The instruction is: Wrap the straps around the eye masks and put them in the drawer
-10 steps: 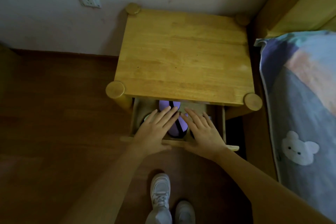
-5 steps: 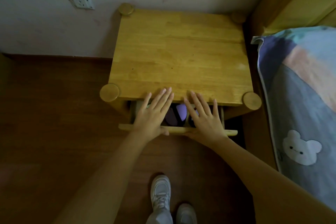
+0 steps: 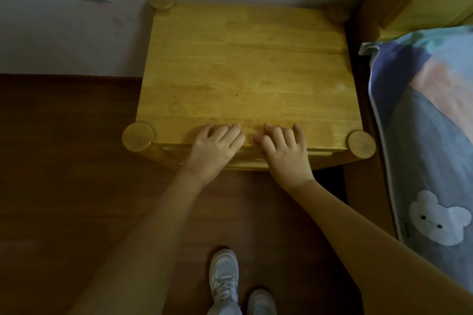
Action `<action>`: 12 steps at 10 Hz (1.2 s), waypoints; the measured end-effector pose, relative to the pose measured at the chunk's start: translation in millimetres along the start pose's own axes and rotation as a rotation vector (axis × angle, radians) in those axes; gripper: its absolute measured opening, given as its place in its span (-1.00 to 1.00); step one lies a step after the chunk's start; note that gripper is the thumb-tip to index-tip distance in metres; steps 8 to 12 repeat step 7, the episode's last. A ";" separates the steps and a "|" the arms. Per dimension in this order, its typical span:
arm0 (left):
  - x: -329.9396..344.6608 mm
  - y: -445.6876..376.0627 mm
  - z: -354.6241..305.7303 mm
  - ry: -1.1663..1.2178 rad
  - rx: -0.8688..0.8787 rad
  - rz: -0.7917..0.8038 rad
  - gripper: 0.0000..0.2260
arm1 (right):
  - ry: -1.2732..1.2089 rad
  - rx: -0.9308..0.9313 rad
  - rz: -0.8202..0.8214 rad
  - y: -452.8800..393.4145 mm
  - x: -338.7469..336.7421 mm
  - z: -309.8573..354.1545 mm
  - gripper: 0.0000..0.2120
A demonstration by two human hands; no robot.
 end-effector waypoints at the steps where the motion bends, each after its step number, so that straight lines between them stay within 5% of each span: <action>1: 4.5 0.0 -0.6 -0.017 0.022 -0.061 -0.70 | -0.006 0.008 -0.102 -4.3 -2.7 -0.2 -0.86; 4: 7.4 -0.9 0.9 -0.028 -0.038 -0.051 -0.72 | -0.021 0.062 -0.028 -6.5 1.8 -1.6 -0.86; 6: -17.5 -28.1 -7.0 -0.010 -0.273 0.262 -0.74 | -0.132 0.153 0.433 -26.1 -14.6 -14.3 -0.69; 7: -36.1 -47.6 -3.0 0.090 -0.426 0.432 -0.64 | -0.109 0.128 0.512 -50.3 -47.9 -22.6 -0.60; 12: -36.1 -47.6 -3.0 0.090 -0.426 0.432 -0.64 | -0.109 0.128 0.512 -50.3 -47.9 -22.6 -0.60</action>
Point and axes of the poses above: each hand's wrist, its own y-axis away from the middle knuckle, its own x-axis out of the palm, z = x × y, the point moved 7 cm from there along -y, towards the middle knuckle, and after that the axes turned 11 degrees about -z, right-handed, at the moved point
